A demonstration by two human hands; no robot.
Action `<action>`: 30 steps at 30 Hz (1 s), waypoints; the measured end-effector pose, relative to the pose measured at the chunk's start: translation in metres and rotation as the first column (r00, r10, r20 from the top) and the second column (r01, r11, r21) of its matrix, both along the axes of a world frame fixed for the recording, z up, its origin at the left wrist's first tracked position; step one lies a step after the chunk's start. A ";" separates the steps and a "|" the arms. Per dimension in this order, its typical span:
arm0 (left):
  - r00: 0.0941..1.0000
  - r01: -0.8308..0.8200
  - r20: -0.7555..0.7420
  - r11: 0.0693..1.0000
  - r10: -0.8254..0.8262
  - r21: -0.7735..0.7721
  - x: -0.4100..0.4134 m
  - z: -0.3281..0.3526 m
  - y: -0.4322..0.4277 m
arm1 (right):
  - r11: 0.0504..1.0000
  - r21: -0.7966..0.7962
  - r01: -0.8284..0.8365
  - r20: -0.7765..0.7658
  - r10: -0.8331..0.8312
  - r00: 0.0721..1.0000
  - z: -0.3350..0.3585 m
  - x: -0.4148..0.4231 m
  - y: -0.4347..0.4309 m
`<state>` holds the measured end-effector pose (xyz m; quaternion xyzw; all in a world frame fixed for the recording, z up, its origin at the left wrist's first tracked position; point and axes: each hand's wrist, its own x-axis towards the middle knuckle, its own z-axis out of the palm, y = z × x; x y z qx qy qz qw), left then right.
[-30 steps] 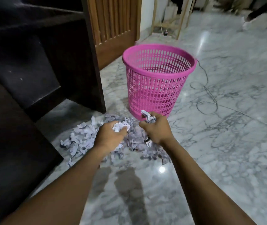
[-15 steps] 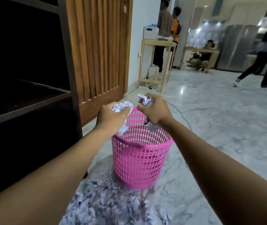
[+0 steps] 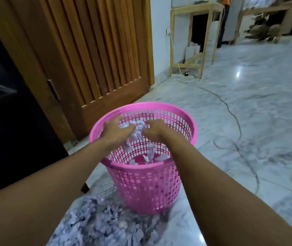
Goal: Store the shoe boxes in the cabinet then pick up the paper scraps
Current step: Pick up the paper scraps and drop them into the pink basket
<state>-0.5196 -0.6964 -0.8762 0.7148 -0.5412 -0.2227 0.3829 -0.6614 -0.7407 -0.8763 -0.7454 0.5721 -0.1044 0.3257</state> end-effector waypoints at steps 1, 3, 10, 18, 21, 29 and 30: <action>0.999 0.007 0.049 0.999 -0.009 0.044 0.001 0.001 0.001 | 1.000 0.016 0.015 0.041 -0.016 0.999 0.001 -0.001 0.000; 0.993 0.036 0.107 0.992 -0.049 0.118 0.007 0.006 0.008 | 0.999 0.011 0.032 0.070 -0.033 0.997 0.002 0.002 0.002; 0.912 0.134 0.397 0.989 -0.099 -0.061 0.036 -0.005 0.062 | 0.962 -0.255 0.096 -0.043 -0.110 0.993 0.009 0.014 0.042; 0.902 0.171 0.431 0.935 -0.022 -0.310 0.037 -0.072 0.146 | 0.682 -0.653 0.330 0.169 -0.293 0.941 -0.032 0.015 0.170; 0.934 0.134 0.356 0.950 -0.026 -0.281 0.022 -0.115 0.173 | 0.591 -0.683 0.428 0.258 -0.353 0.899 -0.079 0.017 0.216; 0.664 0.486 0.375 0.754 -0.647 0.442 0.019 -0.250 0.225 | 0.802 -0.251 0.542 0.138 -0.525 0.840 -0.244 -0.002 0.290; 0.609 0.478 0.385 0.708 -0.694 0.520 0.023 -0.262 0.228 | 0.824 -0.193 0.533 0.109 -0.522 0.846 -0.257 -0.006 0.295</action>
